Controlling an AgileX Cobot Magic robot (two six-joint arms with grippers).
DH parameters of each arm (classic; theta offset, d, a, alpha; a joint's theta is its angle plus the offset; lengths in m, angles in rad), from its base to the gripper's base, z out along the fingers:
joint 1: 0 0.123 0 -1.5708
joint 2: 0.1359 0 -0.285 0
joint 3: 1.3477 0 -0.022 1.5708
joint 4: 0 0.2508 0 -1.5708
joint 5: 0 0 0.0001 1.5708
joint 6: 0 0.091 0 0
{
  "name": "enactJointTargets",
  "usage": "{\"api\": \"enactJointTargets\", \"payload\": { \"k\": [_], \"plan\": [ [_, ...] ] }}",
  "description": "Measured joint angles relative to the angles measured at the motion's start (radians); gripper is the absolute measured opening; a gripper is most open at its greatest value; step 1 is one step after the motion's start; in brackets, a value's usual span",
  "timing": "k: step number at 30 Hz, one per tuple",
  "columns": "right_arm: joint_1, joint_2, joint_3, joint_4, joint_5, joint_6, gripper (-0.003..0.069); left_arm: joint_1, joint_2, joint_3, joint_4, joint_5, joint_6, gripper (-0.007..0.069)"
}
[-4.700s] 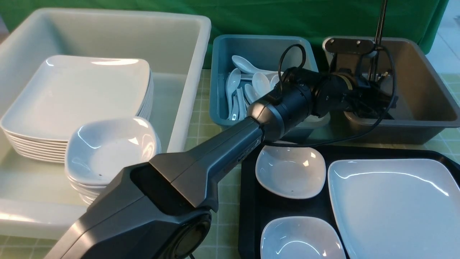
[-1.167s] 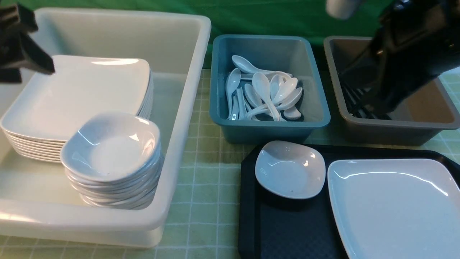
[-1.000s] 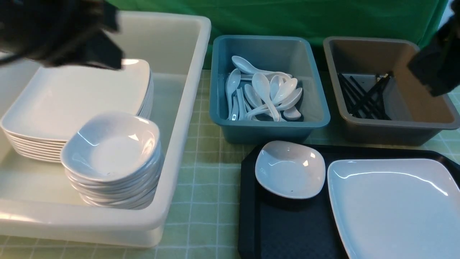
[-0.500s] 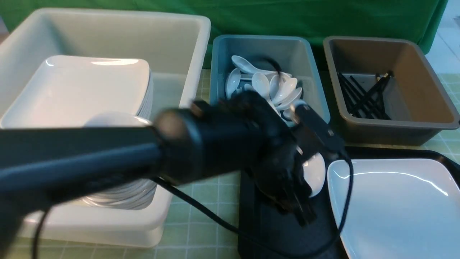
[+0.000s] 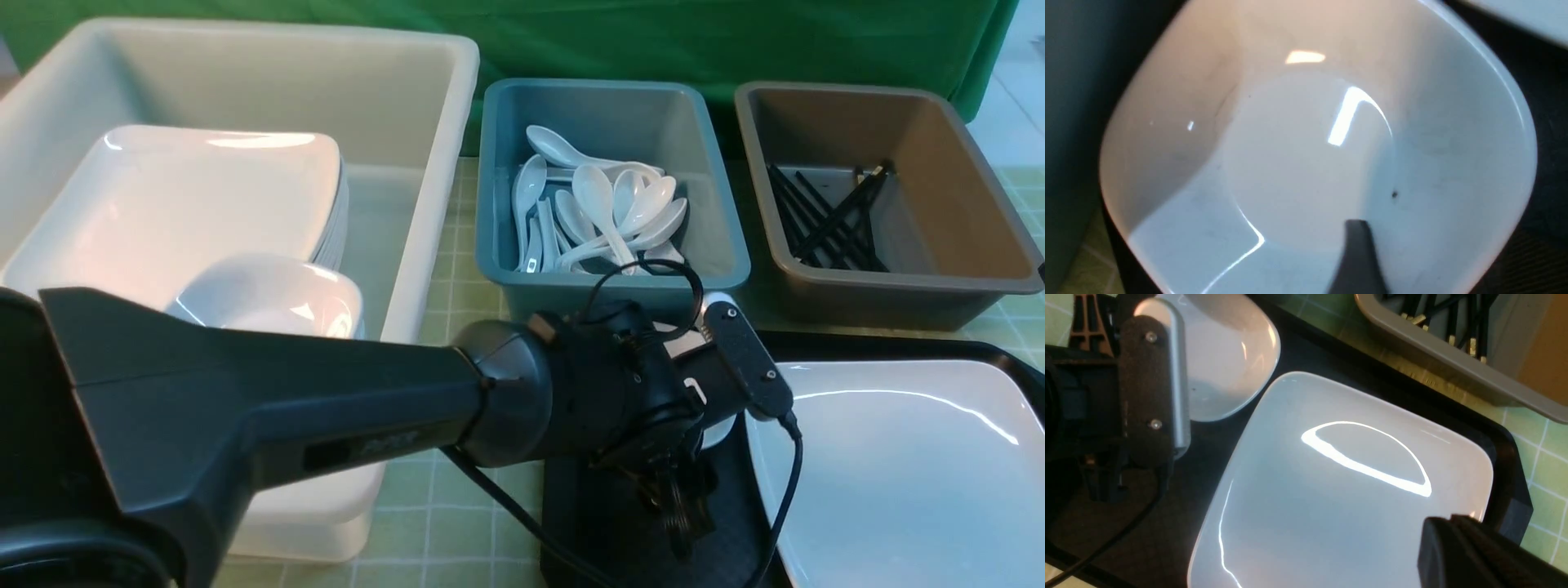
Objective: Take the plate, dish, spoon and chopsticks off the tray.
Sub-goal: Use the left arm to grab a small plate from the dinner plate, then use the left arm to put the small plate into the large storage box on the left
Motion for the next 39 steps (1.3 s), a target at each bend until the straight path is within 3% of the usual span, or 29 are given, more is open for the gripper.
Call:
{"api": "enactJointTargets", "payload": {
  "k": [3,6,8,16,21,27,32,39],
  "plan": [
    [0.000,0.000,0.000,0.001,0.001,0.000,0.0003,-0.002,-0.002,-0.023,-0.005,0.009,0.000,0.0119],
    [0.000,0.000,0.000,0.003,0.002,-0.001,0.0003,-0.007,-0.024,-0.079,-0.041,0.095,0.002,0.0030],
    [0.000,0.000,0.000,0.007,0.002,-0.001,0.0003,-0.007,-0.043,-0.125,-0.083,0.181,0.002,0.0011],
    [0.000,0.000,0.000,0.099,0.014,-0.053,0.0003,-0.006,-0.171,-0.295,-0.235,0.385,0.002,0.0007],
    [0.000,0.000,0.000,0.243,0.046,-0.146,0.0003,0.017,-0.277,-0.398,-0.209,0.509,-0.038,0.0007],
    [0.026,0.002,-0.034,0.506,0.032,-0.280,0.0003,0.167,-0.426,-0.467,-0.152,0.645,-0.115,0.0007],
    [0.238,0.085,-0.163,0.568,-0.055,-0.333,0.0003,0.364,-0.572,-0.342,-0.093,0.741,-0.179,0.0007],
    [0.426,0.271,-0.332,0.520,-0.090,-0.262,0.0003,0.435,-0.649,-0.066,-0.114,0.754,-0.235,0.0007]
  ]
}}
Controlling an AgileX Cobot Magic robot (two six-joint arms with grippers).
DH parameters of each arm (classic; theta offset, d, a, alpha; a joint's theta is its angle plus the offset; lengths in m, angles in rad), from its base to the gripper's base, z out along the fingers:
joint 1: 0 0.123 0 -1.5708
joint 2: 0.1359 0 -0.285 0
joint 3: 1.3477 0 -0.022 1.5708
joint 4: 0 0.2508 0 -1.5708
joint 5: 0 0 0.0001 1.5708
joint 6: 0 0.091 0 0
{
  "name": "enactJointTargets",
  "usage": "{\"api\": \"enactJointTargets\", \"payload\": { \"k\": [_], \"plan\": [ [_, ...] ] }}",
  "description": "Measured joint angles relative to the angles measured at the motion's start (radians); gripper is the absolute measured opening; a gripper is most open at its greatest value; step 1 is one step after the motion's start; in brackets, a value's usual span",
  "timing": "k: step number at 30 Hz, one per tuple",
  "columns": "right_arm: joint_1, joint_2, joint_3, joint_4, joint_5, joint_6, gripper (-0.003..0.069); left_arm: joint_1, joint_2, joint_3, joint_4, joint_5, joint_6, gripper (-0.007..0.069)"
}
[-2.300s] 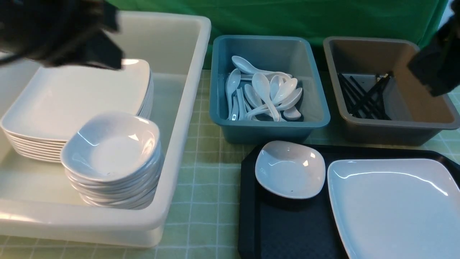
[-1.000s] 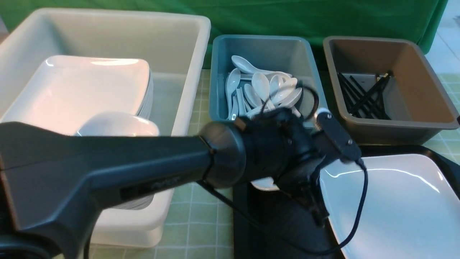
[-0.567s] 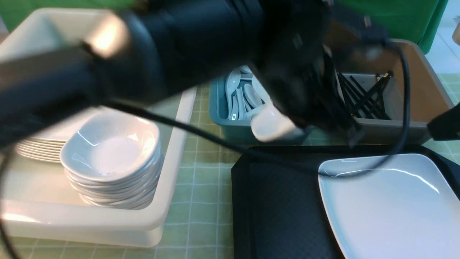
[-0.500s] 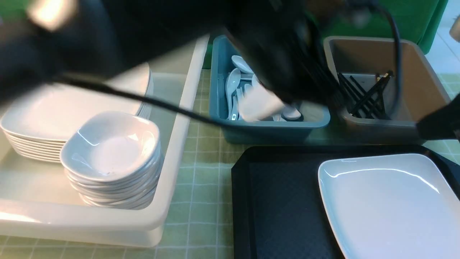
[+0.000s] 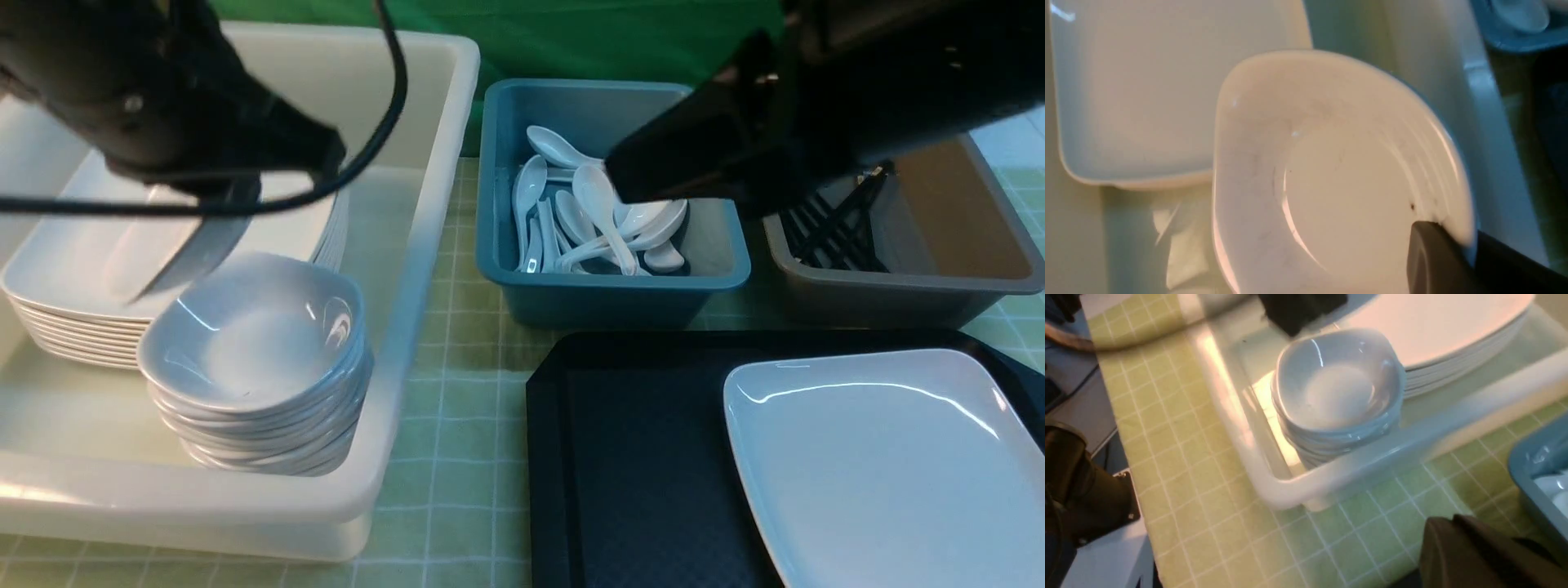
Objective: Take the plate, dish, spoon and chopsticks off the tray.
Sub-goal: Use the left arm to put the small plate into the large storage box on the left
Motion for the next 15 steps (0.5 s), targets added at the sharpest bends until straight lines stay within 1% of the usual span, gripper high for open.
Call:
{"api": "enactJointTargets", "payload": {
  "k": [4,6,7,10,12,13,14,15],
  "plan": [
    [0.038,0.081,-0.080,-0.027,-0.006,0.039,0.0003,0.000,0.001,0.110,-0.034,-0.092,-0.027,0.0015],
    [0.042,0.094,-0.095,-0.031,-0.007,0.049,0.0003,0.000,0.001,0.139,-0.034,-0.153,-0.029,0.0038],
    [0.043,0.097,-0.098,-0.032,-0.012,0.052,0.0003,0.000,0.001,0.148,-0.037,-0.184,-0.029,0.0062],
    [0.043,0.097,-0.105,-0.041,-0.015,0.054,0.0003,0.000,0.001,0.157,-0.045,-0.239,-0.030,0.0177],
    [0.043,0.096,-0.106,-0.054,-0.017,0.053,0.0003,0.000,0.000,0.157,-0.057,-0.246,-0.032,0.0231],
    [0.043,0.093,-0.106,-0.076,-0.018,0.056,0.0003,0.000,-0.003,0.156,-0.074,-0.247,-0.033,0.0290],
    [0.043,0.089,-0.106,-0.100,-0.018,0.059,0.0003,0.000,-0.005,0.154,-0.095,-0.246,-0.033,0.0330],
    [0.043,0.085,-0.106,-0.114,-0.018,0.063,0.0003,0.000,-0.006,0.151,-0.104,-0.246,-0.034,0.0344]
  ]
}}
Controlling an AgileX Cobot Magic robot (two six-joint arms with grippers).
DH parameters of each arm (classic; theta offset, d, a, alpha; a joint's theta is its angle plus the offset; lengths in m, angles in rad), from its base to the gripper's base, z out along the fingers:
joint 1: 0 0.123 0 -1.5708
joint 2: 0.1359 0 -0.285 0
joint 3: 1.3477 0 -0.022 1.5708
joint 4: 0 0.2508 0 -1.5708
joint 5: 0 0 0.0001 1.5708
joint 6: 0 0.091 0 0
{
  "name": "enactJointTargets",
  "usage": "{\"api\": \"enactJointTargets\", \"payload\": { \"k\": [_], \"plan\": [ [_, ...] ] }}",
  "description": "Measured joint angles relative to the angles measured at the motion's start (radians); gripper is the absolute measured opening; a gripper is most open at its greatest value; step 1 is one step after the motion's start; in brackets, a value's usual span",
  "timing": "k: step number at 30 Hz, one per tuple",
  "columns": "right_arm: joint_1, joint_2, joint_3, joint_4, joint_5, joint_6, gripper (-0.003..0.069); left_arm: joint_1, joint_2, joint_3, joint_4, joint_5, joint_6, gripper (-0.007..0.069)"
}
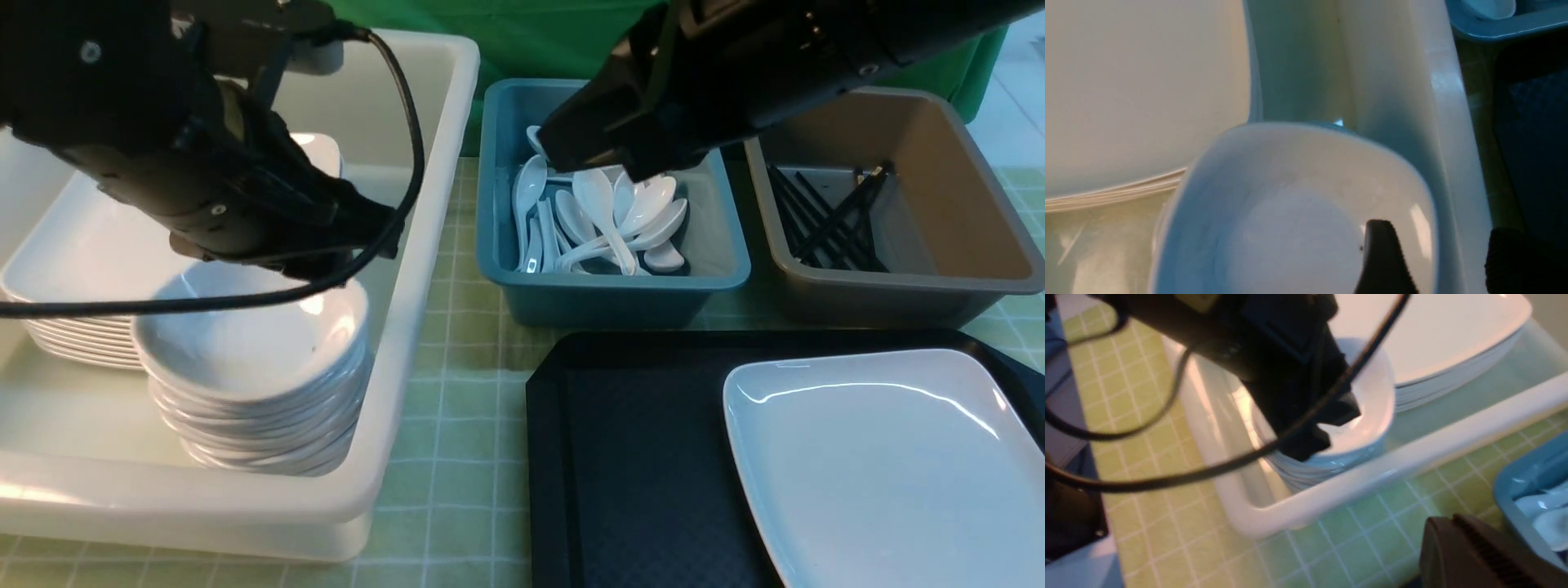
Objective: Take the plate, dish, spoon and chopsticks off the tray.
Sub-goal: Use the left arm to put the small plate into the large storage box on the left, then use the left arm to grab a plate from the dinner plate
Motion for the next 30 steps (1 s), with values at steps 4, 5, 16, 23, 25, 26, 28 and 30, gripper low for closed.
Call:
{"api": "enactJointTargets", "payload": {
  "k": [4,5,16,23,25,26,28,30],
  "plan": [
    [-0.004,-0.051,0.000,-0.202,0.020,0.090,0.0008,-0.008,-0.009,-0.067,-0.136,-0.002,-0.002,0.0412],
    [-0.009,-0.067,0.000,-0.256,0.031,0.111,0.0008,-0.017,-0.010,-0.080,-0.165,-0.007,-0.002,0.0403],
    [-0.295,-0.351,0.297,-0.592,0.149,0.354,0.0008,-0.247,0.388,-0.389,-0.423,-0.035,0.094,-0.0003],
    [-0.326,-0.485,0.500,-0.591,0.121,0.384,0.0003,-0.249,0.670,-0.602,-0.491,-0.028,0.189,0.0106],
    [-0.326,-0.504,0.523,-0.590,0.118,0.385,0.0003,-0.249,0.737,-0.648,-0.469,-0.034,0.197,0.0196],
    [-0.327,-0.510,0.530,-0.590,0.117,0.386,0.0003,-0.249,0.768,-0.667,-0.463,-0.051,0.197,0.0255],
    [-0.327,-0.511,0.532,-0.590,0.115,0.387,0.0003,-0.249,0.814,-0.687,-0.464,-0.085,0.198,0.0342],
    [-0.328,-0.511,0.535,-0.590,0.104,0.388,0.0003,-0.249,0.857,-0.695,-0.475,-0.124,0.209,0.0419]
  ]
}}
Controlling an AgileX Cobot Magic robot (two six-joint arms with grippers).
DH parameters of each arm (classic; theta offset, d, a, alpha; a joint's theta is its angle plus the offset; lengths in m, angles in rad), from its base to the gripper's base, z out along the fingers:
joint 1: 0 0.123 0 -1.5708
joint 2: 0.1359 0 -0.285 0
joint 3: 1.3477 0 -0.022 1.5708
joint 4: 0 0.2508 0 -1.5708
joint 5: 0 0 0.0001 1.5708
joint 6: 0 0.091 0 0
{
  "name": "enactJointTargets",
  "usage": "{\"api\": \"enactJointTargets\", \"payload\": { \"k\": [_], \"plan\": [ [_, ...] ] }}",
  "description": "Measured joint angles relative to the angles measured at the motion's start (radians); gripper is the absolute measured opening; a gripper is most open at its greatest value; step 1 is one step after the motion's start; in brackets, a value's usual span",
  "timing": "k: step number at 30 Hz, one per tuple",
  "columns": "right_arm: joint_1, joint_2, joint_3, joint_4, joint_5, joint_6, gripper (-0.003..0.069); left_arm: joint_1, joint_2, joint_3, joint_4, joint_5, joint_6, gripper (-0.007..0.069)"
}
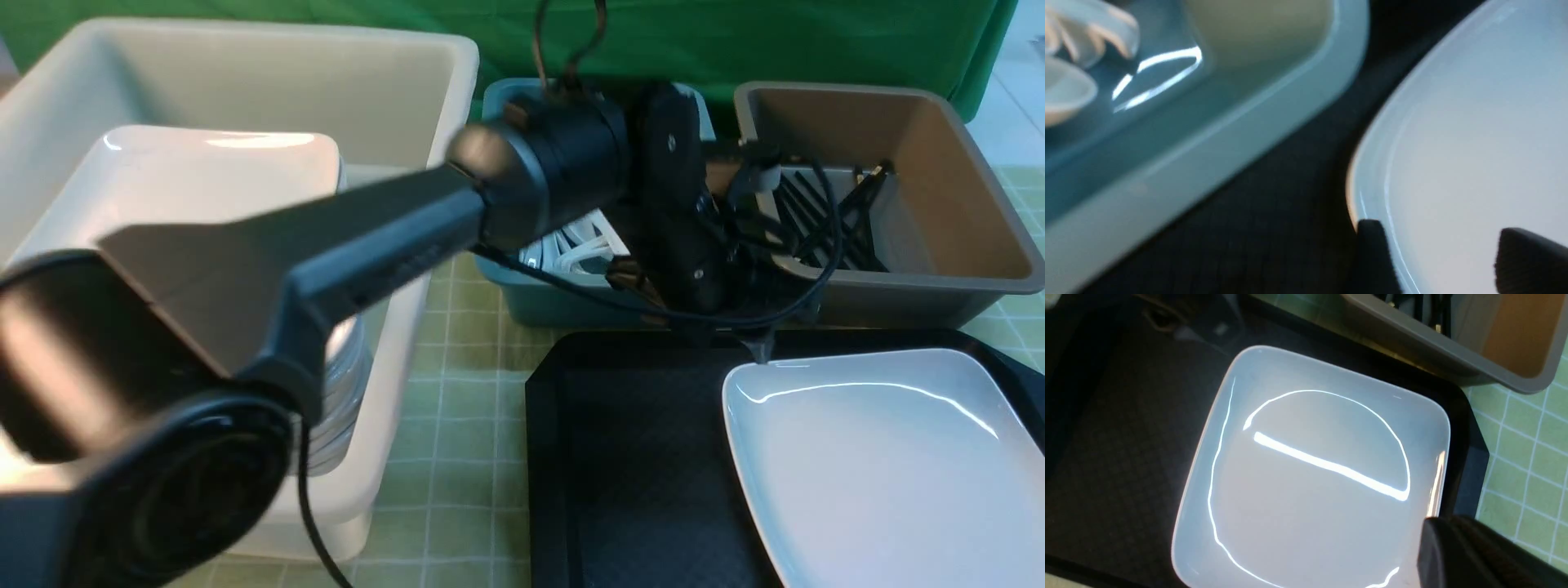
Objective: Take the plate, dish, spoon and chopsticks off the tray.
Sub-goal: Use the left arm to grab a plate from the dinner plate, then use the left arm to put the plate into the large storage box on the left
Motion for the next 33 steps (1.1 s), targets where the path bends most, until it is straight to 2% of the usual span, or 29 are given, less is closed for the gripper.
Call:
{"api": "enactJointTargets", "payload": {
  "k": [4,10,15,22,26,33],
  "plan": [
    [-0.001,-0.001,0.001,0.000,-0.024,0.000,0.0003,0.000,0.066,0.000,-0.030,-0.039,0.019,0.0484],
    [-0.001,-0.004,0.001,0.000,-0.046,-0.001,0.0003,-0.018,0.114,-0.001,-0.093,-0.105,0.078,0.0468],
    [-0.001,-0.004,0.001,0.000,-0.004,-0.001,0.0003,-0.035,0.137,-0.006,-0.102,-0.118,0.093,0.0372],
    [-0.001,-0.004,0.001,0.000,0.002,-0.002,0.0003,-0.030,0.153,-0.011,-0.145,-0.113,0.082,0.0116],
    [-0.001,-0.004,0.001,0.000,0.002,-0.003,0.0003,-0.027,0.149,-0.035,-0.168,-0.080,0.072,0.0090],
    [-0.001,-0.004,0.001,0.000,-0.011,-0.003,0.0003,-0.034,0.019,-0.094,-0.077,0.051,0.097,0.0022]
  ]
}}
